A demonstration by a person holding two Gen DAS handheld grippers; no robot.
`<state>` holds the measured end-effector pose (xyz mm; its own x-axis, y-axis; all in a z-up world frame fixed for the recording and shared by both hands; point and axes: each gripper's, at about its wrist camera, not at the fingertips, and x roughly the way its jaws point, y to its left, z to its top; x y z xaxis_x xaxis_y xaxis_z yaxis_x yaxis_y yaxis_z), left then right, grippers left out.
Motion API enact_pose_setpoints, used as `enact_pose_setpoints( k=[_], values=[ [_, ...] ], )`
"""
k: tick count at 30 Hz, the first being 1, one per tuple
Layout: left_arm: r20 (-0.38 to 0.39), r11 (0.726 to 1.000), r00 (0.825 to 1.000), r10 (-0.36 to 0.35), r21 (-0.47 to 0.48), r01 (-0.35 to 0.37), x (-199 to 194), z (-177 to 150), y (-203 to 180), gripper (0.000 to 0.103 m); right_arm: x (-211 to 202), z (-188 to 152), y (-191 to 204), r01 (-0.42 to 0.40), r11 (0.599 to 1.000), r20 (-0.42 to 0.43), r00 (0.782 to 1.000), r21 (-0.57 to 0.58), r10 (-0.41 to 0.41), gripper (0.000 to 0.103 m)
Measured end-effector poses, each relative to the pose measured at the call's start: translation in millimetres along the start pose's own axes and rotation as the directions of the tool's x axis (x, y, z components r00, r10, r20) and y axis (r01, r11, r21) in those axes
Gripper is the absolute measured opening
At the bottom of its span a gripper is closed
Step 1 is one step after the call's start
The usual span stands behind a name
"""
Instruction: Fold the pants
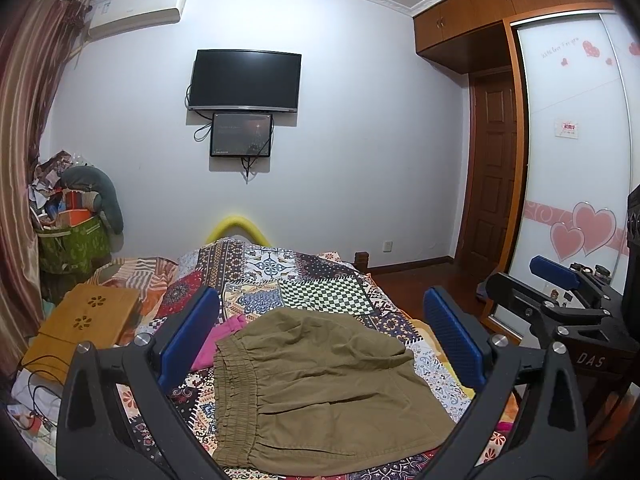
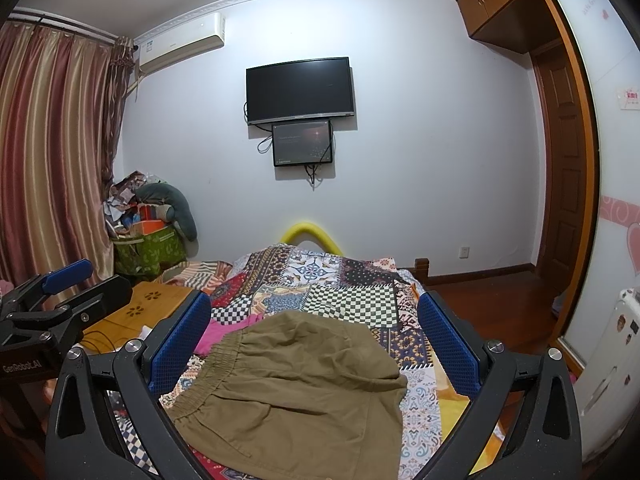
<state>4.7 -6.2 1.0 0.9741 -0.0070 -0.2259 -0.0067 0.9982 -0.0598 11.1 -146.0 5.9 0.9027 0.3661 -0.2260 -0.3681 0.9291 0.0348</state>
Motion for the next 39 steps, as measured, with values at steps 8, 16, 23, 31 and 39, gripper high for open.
enact_pose_setpoints(
  k=[8,16,23,31,39],
  values=[
    [0.006,1.000,1.000,-0.001,0.002,0.001,-0.2,3.3,-1.2,0.103,-0.5,2.4,1.3,-0.001,1.000,0.000,1.000,0.000,0.001,0.103],
    [0.009,1.000,1.000,-0.002,0.002,0.002,-0.5,3.0,-1.6,0.103,-0.9,2.6,1.4,-0.003,1.000,0.000,1.000,0.001,0.003,0.103],
    [0.010,1.000,1.000,0.000,0.002,0.000,-0.5,3.7,-1.7,0.103,-0.9,2.6,1.1,-0.003,1.000,0.000,1.000,0.001,0.003,0.103],
    [0.010,1.000,1.000,-0.001,0.002,0.001,-1.9,5.0,-0.5,0.103,-1.0,2.0,1.4,-0.003,1.000,-0.001,1.000,0.001,0.003,0.103],
    [0.004,1.000,1.000,0.002,0.002,-0.002,0.8,4.8,0.7,0.103,-1.1,3.2,0.6,-0.003,1.000,-0.007,1.000,0.003,0.003,0.103]
  ],
)
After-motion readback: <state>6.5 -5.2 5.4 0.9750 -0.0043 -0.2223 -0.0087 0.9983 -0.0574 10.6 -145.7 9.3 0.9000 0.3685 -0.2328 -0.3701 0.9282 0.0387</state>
